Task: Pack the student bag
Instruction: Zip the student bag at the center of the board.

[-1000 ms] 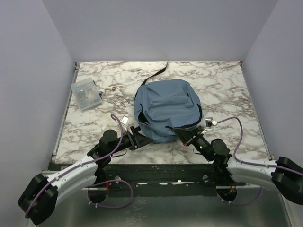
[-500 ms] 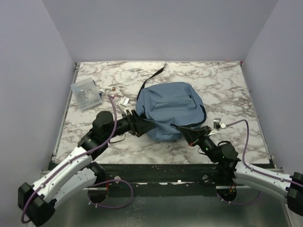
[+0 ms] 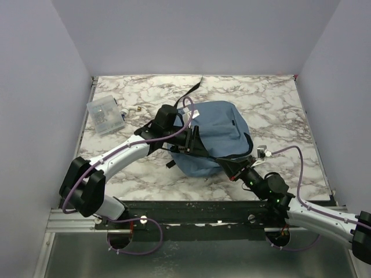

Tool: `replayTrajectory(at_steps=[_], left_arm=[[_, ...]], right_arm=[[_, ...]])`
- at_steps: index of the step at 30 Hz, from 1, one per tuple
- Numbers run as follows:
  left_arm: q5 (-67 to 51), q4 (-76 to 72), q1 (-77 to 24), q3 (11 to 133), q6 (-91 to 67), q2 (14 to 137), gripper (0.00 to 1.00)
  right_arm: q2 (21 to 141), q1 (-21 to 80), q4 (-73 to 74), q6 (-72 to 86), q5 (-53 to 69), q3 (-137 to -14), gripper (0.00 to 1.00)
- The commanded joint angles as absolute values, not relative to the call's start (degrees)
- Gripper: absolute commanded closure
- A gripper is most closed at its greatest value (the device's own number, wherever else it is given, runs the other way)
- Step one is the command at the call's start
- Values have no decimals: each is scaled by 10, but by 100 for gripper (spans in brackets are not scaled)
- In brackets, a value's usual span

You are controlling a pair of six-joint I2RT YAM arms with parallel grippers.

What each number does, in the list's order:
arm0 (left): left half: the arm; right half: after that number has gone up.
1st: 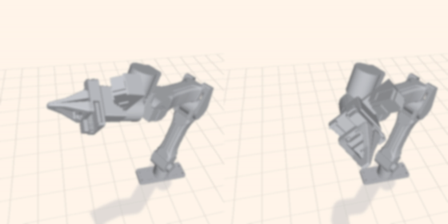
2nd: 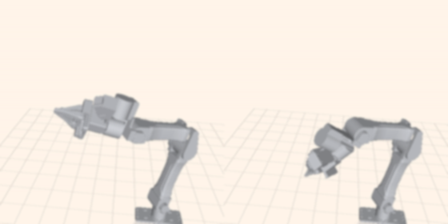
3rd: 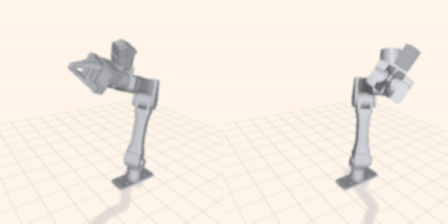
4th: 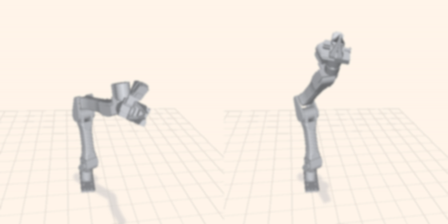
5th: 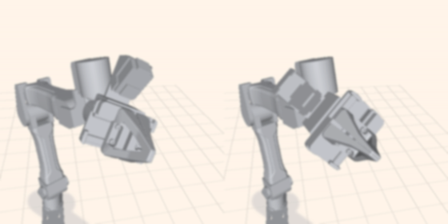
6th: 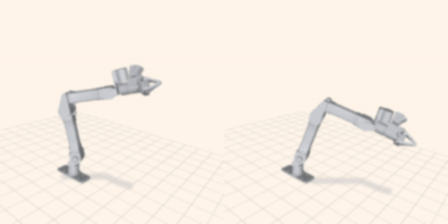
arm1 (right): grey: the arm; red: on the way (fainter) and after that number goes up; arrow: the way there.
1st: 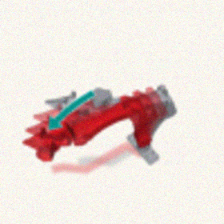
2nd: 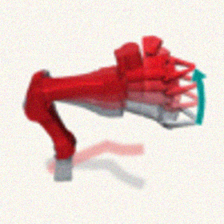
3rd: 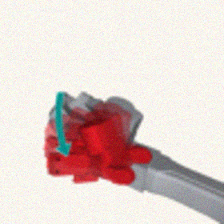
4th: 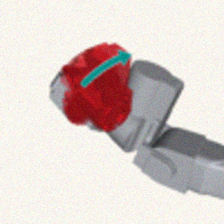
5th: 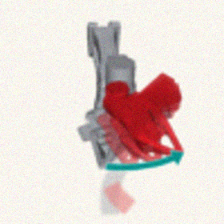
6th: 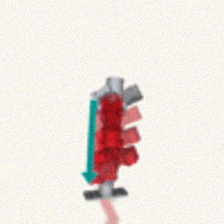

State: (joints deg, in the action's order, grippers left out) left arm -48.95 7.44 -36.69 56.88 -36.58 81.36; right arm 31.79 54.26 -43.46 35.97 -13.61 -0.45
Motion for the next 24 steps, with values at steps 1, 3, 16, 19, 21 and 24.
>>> replayTrajectory(at_steps=[1, 3, 16, 19, 21, 24], left_arm=[[-560, 59, -369, 585, -351, 825, 55], [-560, 55, -374, 589, -354, 835, 56], [-563, 34, -413, 611, -373, 892, 69], [-567, 17, -414, 610, -382, 893, 75], [-575, 5, -415, 610, -393, 898, 78], [-589, -25, -420, 606, -411, 903, 84]], right_arm=[[320, 542, -514, 353, -133, 59, 100], [322, 542, -514, 357, -135, 59, 99], [294, 543, -484, 361, -143, 59, 99], [294, 542, -480, 358, -143, 59, 99], [296, 542, -472, 355, -142, 52, 99], [297, 542, -445, 356, -141, 37, 100]])
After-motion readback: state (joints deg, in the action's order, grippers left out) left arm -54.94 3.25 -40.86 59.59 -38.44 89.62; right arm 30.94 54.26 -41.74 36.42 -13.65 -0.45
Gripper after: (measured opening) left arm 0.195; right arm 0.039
